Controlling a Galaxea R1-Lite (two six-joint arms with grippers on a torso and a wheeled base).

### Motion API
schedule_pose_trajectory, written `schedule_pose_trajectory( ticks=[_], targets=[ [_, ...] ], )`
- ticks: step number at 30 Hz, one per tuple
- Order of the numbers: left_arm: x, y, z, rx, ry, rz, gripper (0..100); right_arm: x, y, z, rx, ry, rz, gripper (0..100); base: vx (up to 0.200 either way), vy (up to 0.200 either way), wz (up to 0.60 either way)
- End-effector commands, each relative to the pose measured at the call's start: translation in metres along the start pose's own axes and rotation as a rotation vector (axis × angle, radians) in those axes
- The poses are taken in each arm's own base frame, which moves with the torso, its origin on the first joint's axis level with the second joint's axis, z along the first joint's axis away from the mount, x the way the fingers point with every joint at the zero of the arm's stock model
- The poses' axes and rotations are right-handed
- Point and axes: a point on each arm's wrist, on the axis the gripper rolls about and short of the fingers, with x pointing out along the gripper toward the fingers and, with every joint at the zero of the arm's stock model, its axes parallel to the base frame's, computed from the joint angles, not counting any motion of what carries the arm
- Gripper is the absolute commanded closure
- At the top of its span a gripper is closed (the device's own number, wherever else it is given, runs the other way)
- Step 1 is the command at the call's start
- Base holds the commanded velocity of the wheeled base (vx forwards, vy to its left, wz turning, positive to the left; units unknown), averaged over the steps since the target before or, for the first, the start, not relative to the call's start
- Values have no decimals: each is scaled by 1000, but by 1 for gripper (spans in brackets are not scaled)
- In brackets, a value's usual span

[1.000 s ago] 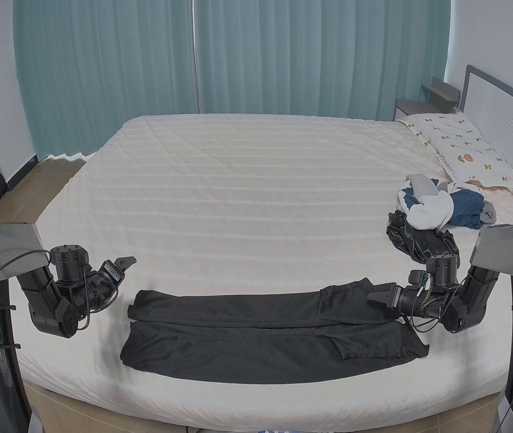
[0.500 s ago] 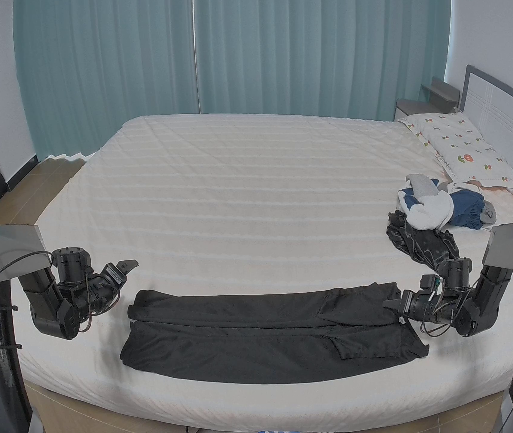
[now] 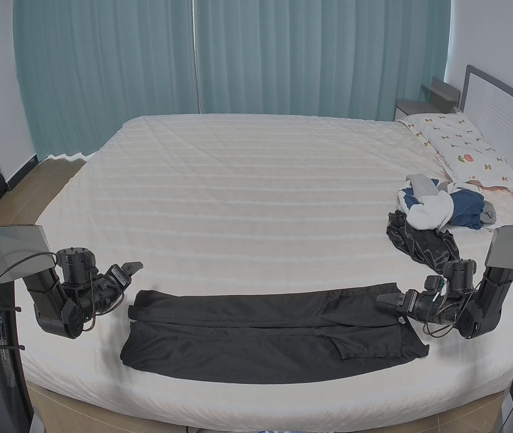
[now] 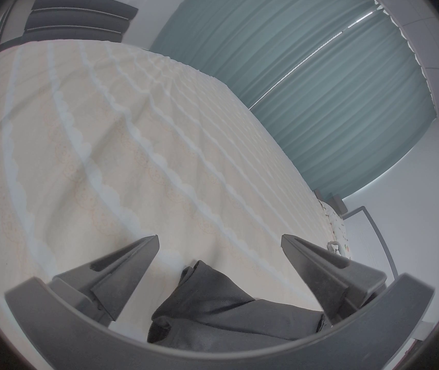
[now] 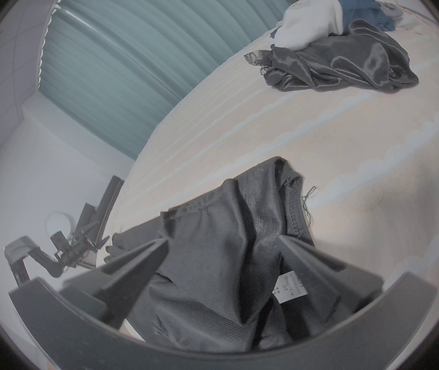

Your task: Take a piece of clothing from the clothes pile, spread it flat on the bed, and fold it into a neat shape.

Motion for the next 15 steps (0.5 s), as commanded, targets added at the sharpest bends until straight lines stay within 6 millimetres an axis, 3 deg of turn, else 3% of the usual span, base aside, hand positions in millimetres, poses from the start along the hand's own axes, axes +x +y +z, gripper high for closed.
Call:
schedule_pose_trajectory(
  ticks=[1,10,15],
  targets=[
    [7,-8,1,31,8,-11,0,-3,-2,6,57,-38,6,0,0,0,0],
    [7,-15,-9,47,41,-22,0,-8,-13,8,189,-85,-2,0,0,0,0],
    [-7,-40,-15,62,17,-49,0,-7,-13,3,177,-98,6,0,0,0,0]
  ],
)
